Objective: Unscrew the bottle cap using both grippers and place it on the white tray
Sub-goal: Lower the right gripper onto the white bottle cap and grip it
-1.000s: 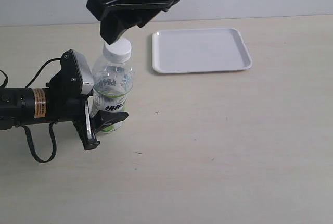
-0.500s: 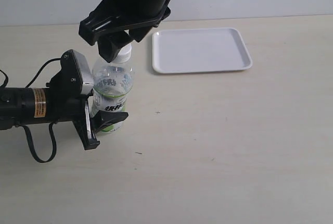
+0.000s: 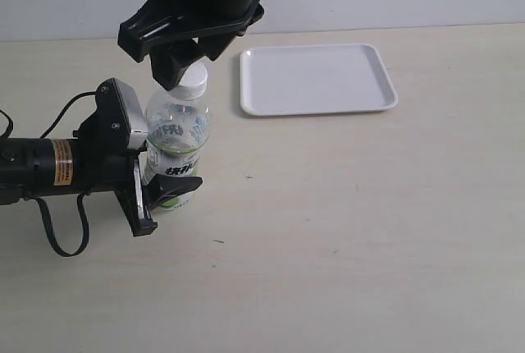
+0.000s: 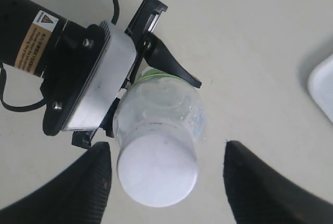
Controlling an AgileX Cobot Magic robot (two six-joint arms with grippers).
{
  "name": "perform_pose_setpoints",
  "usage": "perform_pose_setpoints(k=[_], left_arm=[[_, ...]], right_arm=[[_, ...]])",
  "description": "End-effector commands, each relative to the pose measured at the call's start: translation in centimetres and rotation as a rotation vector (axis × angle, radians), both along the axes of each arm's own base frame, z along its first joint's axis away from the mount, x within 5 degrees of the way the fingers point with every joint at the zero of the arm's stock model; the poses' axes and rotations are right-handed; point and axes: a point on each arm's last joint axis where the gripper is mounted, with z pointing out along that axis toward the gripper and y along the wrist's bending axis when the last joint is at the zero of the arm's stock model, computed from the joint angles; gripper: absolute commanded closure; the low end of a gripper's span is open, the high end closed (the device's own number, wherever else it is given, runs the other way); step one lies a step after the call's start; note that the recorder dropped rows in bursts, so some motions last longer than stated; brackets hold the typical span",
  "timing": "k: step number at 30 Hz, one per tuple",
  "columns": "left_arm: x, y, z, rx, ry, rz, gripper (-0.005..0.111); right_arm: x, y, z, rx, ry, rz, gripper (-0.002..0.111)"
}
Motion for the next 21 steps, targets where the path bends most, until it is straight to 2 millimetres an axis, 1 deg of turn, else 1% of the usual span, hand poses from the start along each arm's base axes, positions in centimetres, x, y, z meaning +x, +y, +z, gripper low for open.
perform_pose_setpoints(k=[1,6,9,11,21], left_arm=[[0.2,-0.2,0.4,-0.012,-0.02,-0.005,0.107],[0.2,-0.2,0.4,-0.012,-0.02,-0.005,0.107],[0.2,-0.2,0.4,-0.012,-0.02,-0.005,0.107],[0.2,-0.2,0.4,-0.012,-0.02,-0.005,0.107],[0.2,-0.2,0.4,-0.012,-0.02,-0.005,0.107]], right_arm=[[-0.3,-0.1,0.1,-0.017,0.026,0.002,0.049],[-0.2,0.0,0.2,-0.006,0.018,0.0,0.049],[0.2,0.4,-0.9,-0.014,0.037,0.008,0.049],[0.2,0.4,-1.1,-0.016,0.04,0.007,0.049],[0.2,0.4,-0.9,-0.015,0.036,0.009,0.049]])
